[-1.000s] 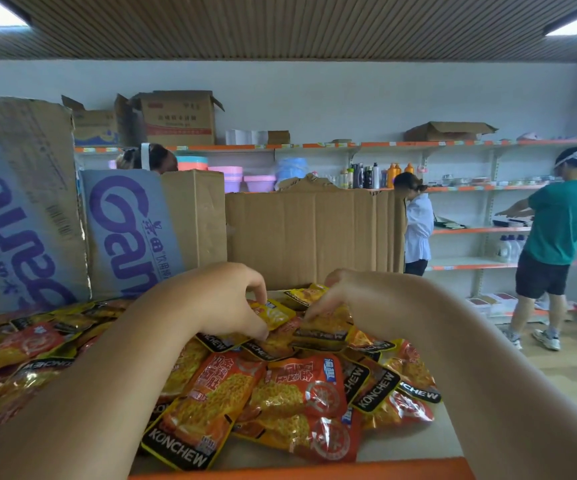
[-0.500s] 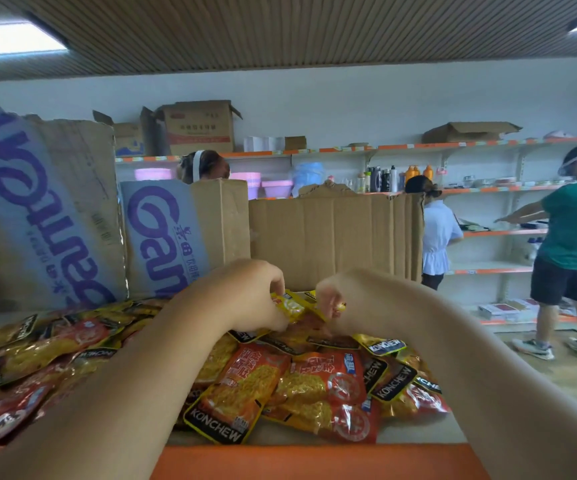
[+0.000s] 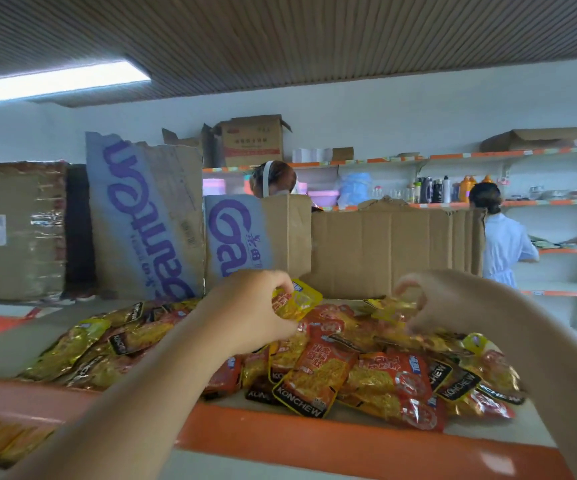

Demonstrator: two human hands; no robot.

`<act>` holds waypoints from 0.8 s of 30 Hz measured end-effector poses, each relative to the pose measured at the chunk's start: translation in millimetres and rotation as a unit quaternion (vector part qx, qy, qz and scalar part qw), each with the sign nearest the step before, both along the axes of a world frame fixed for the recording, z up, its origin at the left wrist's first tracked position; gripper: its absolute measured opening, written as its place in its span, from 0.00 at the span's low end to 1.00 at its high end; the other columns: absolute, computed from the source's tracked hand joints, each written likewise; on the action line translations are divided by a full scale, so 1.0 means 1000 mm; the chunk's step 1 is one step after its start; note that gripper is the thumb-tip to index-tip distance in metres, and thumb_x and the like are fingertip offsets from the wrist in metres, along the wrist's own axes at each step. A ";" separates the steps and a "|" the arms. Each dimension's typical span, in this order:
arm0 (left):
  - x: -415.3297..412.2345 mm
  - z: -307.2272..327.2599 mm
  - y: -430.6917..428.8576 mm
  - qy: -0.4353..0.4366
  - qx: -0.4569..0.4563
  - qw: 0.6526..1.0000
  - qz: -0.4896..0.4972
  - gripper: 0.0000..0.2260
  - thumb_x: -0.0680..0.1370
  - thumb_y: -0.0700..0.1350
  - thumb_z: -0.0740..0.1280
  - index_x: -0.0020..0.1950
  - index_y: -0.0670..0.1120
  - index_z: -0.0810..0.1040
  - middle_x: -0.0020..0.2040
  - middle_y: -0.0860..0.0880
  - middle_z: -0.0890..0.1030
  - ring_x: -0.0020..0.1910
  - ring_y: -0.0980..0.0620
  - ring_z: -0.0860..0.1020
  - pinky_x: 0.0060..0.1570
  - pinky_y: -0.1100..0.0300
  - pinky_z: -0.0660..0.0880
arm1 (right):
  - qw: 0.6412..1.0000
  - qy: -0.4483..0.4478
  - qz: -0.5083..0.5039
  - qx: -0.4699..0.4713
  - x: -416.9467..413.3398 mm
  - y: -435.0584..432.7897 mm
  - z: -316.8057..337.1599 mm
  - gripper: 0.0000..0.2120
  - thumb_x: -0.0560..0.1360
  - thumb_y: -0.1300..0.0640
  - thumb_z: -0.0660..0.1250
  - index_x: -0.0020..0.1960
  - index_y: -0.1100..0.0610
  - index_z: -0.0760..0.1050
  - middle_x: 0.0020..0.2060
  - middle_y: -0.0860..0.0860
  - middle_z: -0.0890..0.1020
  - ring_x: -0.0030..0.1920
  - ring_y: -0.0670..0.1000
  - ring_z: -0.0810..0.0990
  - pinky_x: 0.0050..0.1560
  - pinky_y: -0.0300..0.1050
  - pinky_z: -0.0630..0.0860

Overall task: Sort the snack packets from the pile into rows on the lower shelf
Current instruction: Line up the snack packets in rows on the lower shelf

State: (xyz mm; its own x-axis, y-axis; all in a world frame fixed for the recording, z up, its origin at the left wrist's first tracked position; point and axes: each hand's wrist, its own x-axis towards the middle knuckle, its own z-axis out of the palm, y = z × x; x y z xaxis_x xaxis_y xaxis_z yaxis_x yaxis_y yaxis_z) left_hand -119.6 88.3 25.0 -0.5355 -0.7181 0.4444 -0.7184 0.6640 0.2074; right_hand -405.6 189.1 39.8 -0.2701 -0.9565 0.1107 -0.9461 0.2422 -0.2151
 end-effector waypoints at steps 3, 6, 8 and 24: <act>0.023 0.001 0.000 0.062 -0.055 0.997 -0.008 0.19 0.69 0.63 0.74 0.57 0.65 0.76 0.42 0.62 0.79 0.35 0.63 0.77 0.33 0.64 0.72 | 0.987 -0.008 0.028 -0.155 0.023 0.009 0.015 0.19 0.66 0.42 0.79 0.49 0.38 0.72 0.51 0.41 0.80 0.46 0.41 0.78 0.40 0.42 0.73; 0.058 0.008 0.000 0.112 -0.116 0.987 -0.012 0.17 0.68 0.63 0.73 0.54 0.63 0.76 0.41 0.65 0.77 0.40 0.68 0.74 0.36 0.70 0.66 | 0.952 -0.019 0.071 -0.298 0.077 0.015 0.032 0.17 0.63 0.34 0.72 0.40 0.41 0.69 0.35 0.41 0.78 0.34 0.41 0.75 0.32 0.43 0.68; 0.091 0.014 0.001 0.152 -0.150 0.977 -0.013 0.17 0.68 0.64 0.72 0.54 0.62 0.77 0.41 0.64 0.76 0.43 0.67 0.74 0.39 0.74 0.64 | 0.921 -0.050 0.105 -0.371 0.122 0.016 0.038 0.17 0.65 0.37 0.75 0.39 0.44 0.70 0.33 0.40 0.78 0.31 0.43 0.74 0.29 0.42 0.67; 0.462 -0.024 0.014 0.236 -0.190 0.950 0.072 0.15 0.68 0.55 0.78 0.54 0.56 0.83 0.48 0.64 0.80 0.47 0.68 0.76 0.46 0.78 0.66 | 0.853 -0.222 0.285 -0.376 0.509 -0.079 -0.010 0.15 0.68 0.52 0.80 0.39 0.50 0.73 0.43 0.49 0.79 0.43 0.49 0.79 0.44 0.41 0.73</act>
